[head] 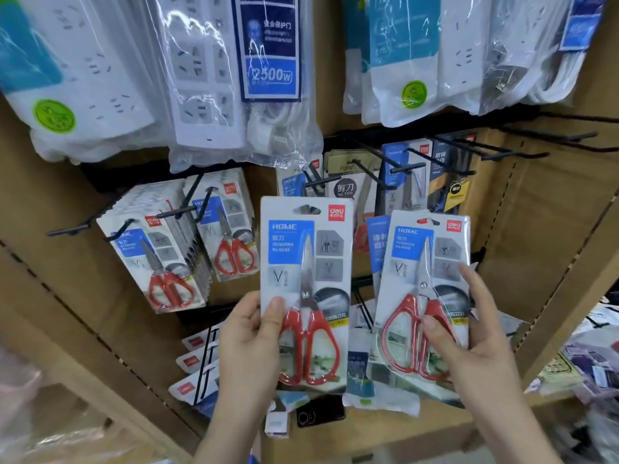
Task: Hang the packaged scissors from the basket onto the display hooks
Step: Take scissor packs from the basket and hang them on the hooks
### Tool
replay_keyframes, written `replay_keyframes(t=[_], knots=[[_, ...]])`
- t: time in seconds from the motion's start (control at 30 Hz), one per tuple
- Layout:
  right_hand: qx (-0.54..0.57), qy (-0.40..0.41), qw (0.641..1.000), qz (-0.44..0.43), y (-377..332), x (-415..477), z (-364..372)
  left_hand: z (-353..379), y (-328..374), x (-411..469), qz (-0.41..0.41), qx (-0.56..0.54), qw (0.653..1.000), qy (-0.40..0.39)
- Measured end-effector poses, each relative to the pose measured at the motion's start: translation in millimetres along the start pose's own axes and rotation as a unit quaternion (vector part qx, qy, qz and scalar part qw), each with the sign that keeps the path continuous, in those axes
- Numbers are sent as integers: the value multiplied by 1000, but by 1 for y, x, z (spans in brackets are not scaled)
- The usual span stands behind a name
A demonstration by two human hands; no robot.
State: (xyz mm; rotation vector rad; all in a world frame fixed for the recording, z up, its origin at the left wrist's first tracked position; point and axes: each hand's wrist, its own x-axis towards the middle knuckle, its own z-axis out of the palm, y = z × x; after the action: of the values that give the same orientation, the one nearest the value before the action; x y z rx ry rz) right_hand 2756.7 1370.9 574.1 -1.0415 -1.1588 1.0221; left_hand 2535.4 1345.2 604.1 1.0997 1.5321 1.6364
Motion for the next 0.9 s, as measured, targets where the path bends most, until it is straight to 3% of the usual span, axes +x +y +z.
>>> replay_keyframes(t=[0.37,0.63,0.9], knots=[[25,2,999,41,9,-1,-6,21,-1,21,4,-20,1000,-2],[93,-49,988,109,3,2,-4,-3,-19,17,5,-23,998,65],[73,-106,984,126,13,-7,26,-45,-28,10,27,-33,991,128]])
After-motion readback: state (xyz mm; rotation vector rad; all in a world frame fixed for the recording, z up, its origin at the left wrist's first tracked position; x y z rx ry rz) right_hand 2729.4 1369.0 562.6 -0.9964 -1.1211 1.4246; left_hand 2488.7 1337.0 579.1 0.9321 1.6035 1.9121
